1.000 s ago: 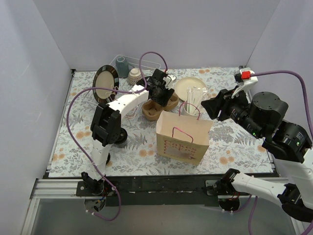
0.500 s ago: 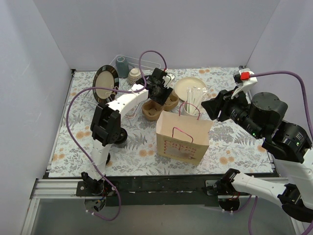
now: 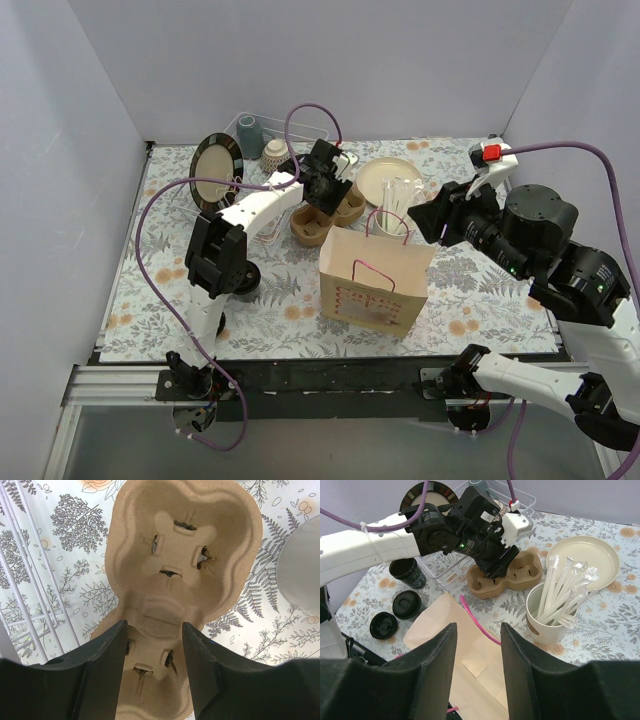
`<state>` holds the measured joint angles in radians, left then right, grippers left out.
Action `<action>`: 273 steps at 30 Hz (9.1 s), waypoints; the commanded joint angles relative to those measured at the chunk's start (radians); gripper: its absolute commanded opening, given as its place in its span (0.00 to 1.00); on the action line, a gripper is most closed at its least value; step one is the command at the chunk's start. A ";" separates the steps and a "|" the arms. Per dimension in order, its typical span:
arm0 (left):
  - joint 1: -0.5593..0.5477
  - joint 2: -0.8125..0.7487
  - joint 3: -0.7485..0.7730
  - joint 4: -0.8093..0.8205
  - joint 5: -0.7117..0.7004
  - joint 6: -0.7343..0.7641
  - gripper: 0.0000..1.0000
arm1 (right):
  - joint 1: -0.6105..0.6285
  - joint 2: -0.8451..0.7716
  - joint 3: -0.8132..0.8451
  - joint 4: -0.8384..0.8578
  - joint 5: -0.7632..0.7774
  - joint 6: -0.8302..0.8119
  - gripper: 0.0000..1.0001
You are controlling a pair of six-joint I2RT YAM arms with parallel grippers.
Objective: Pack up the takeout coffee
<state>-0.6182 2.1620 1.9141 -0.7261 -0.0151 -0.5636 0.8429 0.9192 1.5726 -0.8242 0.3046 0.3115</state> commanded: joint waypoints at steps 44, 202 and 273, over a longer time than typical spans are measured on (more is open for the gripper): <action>-0.037 -0.025 0.131 -0.025 -0.123 -0.096 0.19 | 0.004 -0.023 -0.023 0.022 -0.005 0.000 0.47; -0.348 -0.663 -0.119 0.033 0.452 0.281 0.00 | 0.004 -0.255 -0.418 0.066 -0.300 -0.008 0.01; -0.342 -0.749 -0.283 -0.091 0.402 0.522 0.00 | 0.004 -0.040 -0.152 -0.250 0.235 0.871 0.47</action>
<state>-0.9562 1.4326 1.6550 -0.8116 0.3573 -0.0658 0.8429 0.8658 1.3880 -1.1011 0.4961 1.0676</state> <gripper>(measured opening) 0.368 0.476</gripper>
